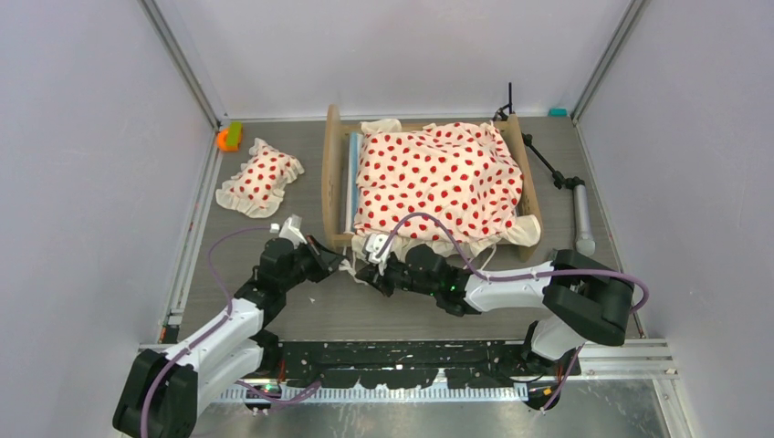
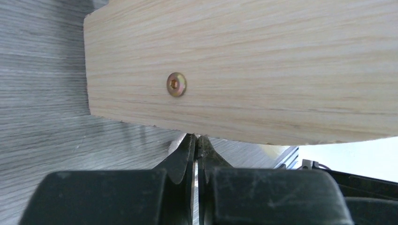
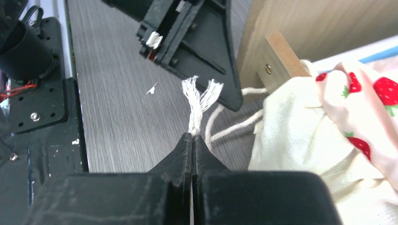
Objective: Set up the pet bed
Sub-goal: Tie the ropes to the bed frame.
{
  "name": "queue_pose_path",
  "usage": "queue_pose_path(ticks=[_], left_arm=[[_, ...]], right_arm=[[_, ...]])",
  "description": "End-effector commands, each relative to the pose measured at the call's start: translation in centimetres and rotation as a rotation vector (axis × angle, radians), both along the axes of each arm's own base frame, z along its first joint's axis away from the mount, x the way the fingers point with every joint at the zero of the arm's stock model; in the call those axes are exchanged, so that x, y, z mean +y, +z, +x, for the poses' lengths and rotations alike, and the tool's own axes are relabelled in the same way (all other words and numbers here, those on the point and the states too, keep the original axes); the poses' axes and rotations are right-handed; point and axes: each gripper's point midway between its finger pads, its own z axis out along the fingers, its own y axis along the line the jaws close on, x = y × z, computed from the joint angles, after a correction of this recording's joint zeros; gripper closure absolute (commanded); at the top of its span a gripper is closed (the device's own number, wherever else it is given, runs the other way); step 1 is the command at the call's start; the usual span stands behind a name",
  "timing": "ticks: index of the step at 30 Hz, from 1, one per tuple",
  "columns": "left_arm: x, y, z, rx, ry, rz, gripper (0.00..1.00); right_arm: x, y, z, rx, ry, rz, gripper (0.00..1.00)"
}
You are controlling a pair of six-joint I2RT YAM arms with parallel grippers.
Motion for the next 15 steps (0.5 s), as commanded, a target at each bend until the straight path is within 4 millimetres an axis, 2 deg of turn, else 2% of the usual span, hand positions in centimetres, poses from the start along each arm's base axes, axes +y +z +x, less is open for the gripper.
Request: queue_pose_path(ticks=[1, 6, 10, 15], left_arm=[[0.1, 1.0, 0.5, -0.031, 0.004, 0.025, 1.00], [0.3, 0.8, 0.4, -0.028, 0.001, 0.035, 1.00], [0.2, 0.9, 0.4, -0.030, -0.003, 0.038, 1.00], [0.1, 1.1, 0.6, -0.032, -0.009, 0.040, 1.00]], right_arm=[[0.6, 3.6, 1.7, 0.033, -0.118, 0.110, 1.00], [0.1, 3.2, 3.0, 0.085, -0.221, 0.068, 1.00], [0.4, 2.8, 4.0, 0.137, -0.289, 0.026, 1.00], [1.1, 2.1, 4.3, 0.171, -0.302, -0.010, 1.00]])
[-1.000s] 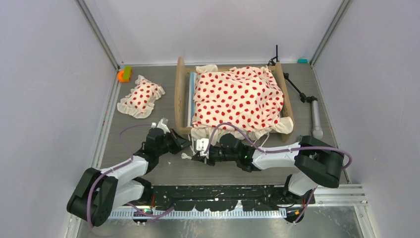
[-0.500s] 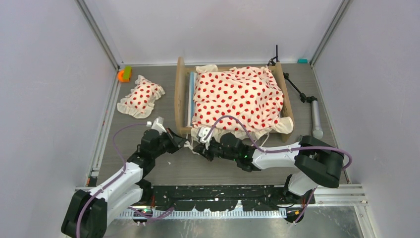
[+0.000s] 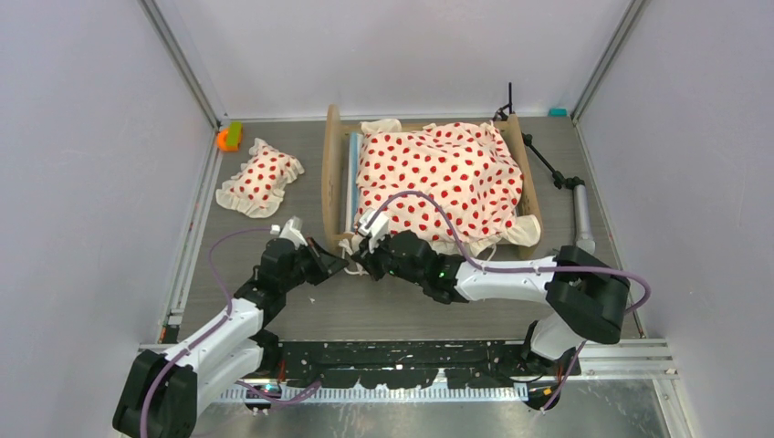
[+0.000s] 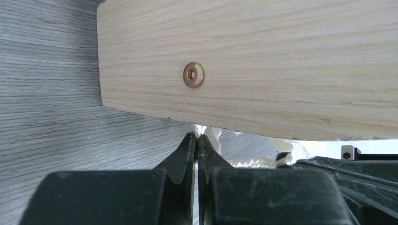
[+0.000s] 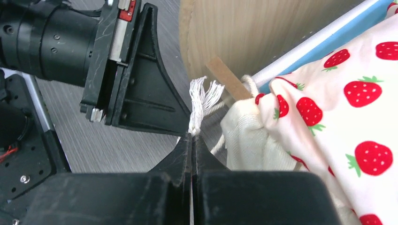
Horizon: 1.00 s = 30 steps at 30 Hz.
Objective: Set up the pet bed
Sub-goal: Tie the ropes to the bed frame.
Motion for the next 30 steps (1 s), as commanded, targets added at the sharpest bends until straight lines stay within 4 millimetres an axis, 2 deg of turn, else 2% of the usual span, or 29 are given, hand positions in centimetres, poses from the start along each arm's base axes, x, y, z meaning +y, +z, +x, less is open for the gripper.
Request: queue_pose_path(ticks=[1, 11, 30], left_arm=[[-0.4, 2.3, 1.2, -0.069, -0.005, -0.006, 1.00], [-0.4, 2.6, 1.1, -0.077, -0.008, -0.009, 1.00], [-0.1, 2.5, 0.6, -0.076, -0.008, 0.001, 1.00]], right_arm=[[0.6, -0.1, 0.7, 0.043, -0.054, -0.009, 1.00], [1.3, -2.6, 1.2, 0.086, -0.072, -0.059, 1.00], [3.2, -4.4, 2.0, 0.097, -0.069, -0.076, 1.00]])
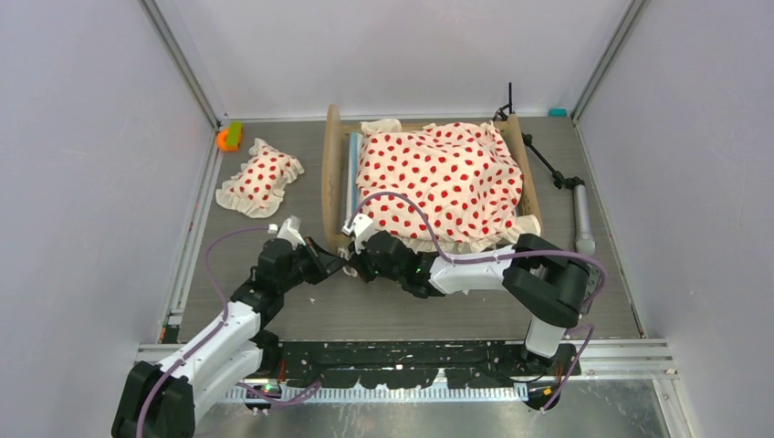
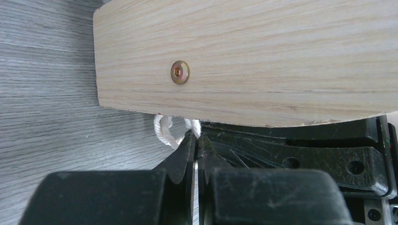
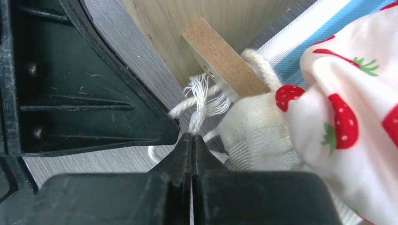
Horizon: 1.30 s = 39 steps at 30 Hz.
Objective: Set up the pet bed
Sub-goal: Tie the ropes to the bed frame.
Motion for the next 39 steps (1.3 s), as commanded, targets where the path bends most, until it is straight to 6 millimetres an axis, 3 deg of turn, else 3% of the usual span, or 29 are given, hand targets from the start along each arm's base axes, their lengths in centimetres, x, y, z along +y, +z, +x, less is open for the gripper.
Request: queue_pose_path(ticks=[1, 12, 18, 27, 39], left_arm=[[-0.3, 1.3, 0.7, -0.047, -0.012, 0.004, 1.00], [-0.2, 1.1, 0.7, -0.044, -0.007, 0.009, 0.99], [-0.1, 0.8, 0.8, -0.030, -0.007, 0.018, 0.78], [0.0, 1.5, 0.9, -0.043, -0.006, 0.030, 0.66], [0.3, 2.1, 0.9, -0.061, 0.006, 0.040, 0.72]], right_arm=[[1.5, 1.2, 0.6, -0.029, -0.003, 0.051, 1.00], [2.7, 0.5, 1.1, -0.064, -0.007, 0.146, 1.00], [3.5, 0.1, 0.1, -0.056, 0.077, 0.153, 1.00], [3.3, -1.0, -1.3, -0.025, 0.154, 0.103, 1.00], [3.5, -2.8, -1.6, 0.025, 0.183, 0.006, 1.00]])
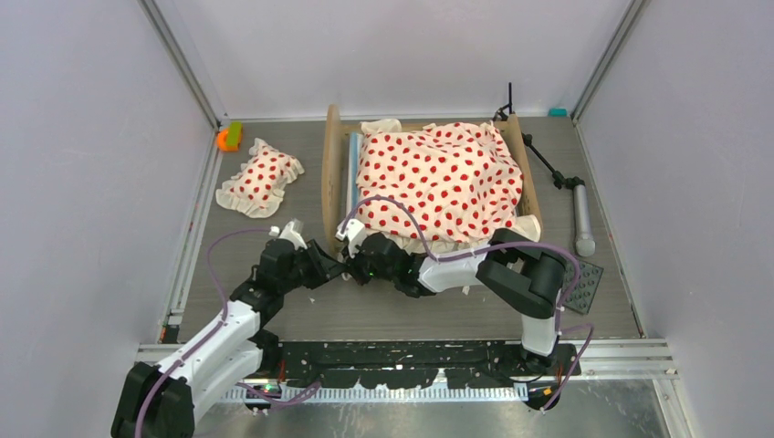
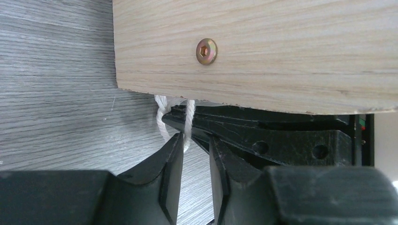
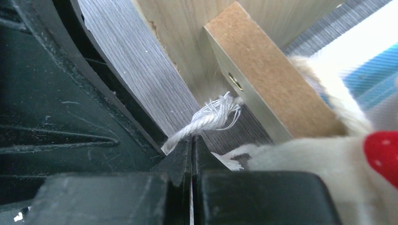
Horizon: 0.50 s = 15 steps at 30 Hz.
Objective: Set up the pet bed
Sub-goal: Tie the ropes to the bed frame.
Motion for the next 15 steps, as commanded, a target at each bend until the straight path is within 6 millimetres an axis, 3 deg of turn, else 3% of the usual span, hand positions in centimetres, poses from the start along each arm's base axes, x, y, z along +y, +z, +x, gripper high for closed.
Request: queue_pose_path(ticks=[1, 4, 9, 12, 15], left_arm=[[-0.3, 3.7, 1.9, -0.125, 0.020, -0.029, 0.74], [-0.2, 3.8, 1.9, -0.131, 0.025, -0.029, 0.81], [-0.2, 3.5, 1.9, -0.124, 0.023, -0.024, 0.83], [-0.2, 3.3, 1.9, -0.115, 0.022, -0.019, 0.71], [-0.2, 3.2, 1.8, -0.111, 0.022, -0.017, 0.66]], right_arm=[[1.3, 0.2, -1.5, 0.017, 0.092, -0.012, 1.00], [1.3, 0.0, -1.7, 0.019, 0.110, -0.021, 1.00], [1.2, 0.0, -2.2, 0.019, 0.141, -0.013, 1.00], [1.3, 0.3, -2.5, 0.026, 0.174, 0.012, 1.00], [1.6, 0.6, -3.1, 0.040, 0.227, 0.037, 1.00]])
